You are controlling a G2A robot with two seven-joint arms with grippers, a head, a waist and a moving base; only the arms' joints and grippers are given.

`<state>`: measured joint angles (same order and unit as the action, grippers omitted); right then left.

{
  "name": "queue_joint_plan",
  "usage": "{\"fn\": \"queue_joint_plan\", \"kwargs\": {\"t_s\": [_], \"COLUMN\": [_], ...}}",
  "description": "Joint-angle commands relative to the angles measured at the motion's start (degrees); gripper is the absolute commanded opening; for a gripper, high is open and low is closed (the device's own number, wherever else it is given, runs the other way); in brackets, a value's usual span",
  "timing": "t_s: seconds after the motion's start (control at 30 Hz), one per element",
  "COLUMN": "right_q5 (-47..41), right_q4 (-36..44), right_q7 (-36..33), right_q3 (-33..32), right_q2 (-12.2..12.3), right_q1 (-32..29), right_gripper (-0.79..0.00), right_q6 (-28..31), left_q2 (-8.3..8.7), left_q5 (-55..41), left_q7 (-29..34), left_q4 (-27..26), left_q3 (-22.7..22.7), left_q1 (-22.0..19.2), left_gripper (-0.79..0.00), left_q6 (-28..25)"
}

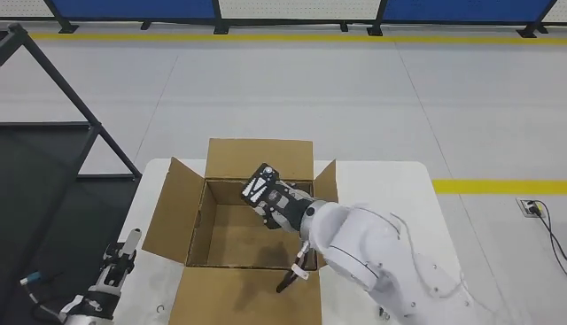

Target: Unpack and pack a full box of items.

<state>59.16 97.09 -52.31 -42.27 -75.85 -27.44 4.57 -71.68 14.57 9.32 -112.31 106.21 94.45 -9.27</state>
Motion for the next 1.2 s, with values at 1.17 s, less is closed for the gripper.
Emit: {"fn": "queue_joint_plan", "kwargs": {"t_s": [1.17], "right_q5": [-10.0], "right_q4": [-48.7], "right_q7": [1.9], "right_q3": [20.5], "right_q2": [-18.0], "right_q1": [14.8], "right_gripper": [-0.785], "right_q6": [-4.1], "left_q2": [-0.01], "left_q5": [-0.7], "left_q7": [0.1], "left_q4": [-0.3], "left_q3": [0.2], "left_q1": [1.9], "left_gripper": [0.0], "left_q6": [-1.5]}}
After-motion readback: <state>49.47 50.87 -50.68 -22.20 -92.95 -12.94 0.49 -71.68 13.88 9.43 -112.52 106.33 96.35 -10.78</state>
